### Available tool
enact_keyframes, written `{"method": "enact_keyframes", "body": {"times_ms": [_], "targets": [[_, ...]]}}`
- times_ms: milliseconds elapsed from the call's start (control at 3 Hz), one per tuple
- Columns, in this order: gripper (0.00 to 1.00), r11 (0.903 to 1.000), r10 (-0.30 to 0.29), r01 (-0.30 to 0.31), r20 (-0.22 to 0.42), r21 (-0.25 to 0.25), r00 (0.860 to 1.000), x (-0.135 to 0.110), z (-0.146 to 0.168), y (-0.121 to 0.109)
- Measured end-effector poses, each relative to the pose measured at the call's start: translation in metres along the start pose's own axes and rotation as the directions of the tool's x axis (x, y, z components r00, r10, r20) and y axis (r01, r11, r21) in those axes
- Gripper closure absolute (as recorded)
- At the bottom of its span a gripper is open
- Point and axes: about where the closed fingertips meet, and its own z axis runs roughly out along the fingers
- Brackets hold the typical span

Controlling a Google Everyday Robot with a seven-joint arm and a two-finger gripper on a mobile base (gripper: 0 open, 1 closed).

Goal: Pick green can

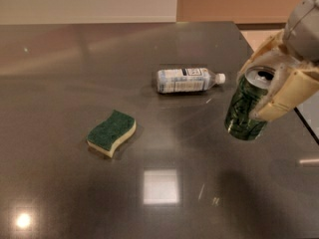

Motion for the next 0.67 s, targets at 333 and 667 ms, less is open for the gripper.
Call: {"method": "enact_keyframes", "body": {"times_ms": [333, 667], "targets": [[1.0, 0.9993, -0.006, 0.006, 0.009, 0.036, 1.0, -0.0057, -0.004, -0.0072], [1.0, 0.9993, -0.006, 0.006, 0.009, 0.036, 1.0, -0.0057, -0.004, -0.0073]]}}
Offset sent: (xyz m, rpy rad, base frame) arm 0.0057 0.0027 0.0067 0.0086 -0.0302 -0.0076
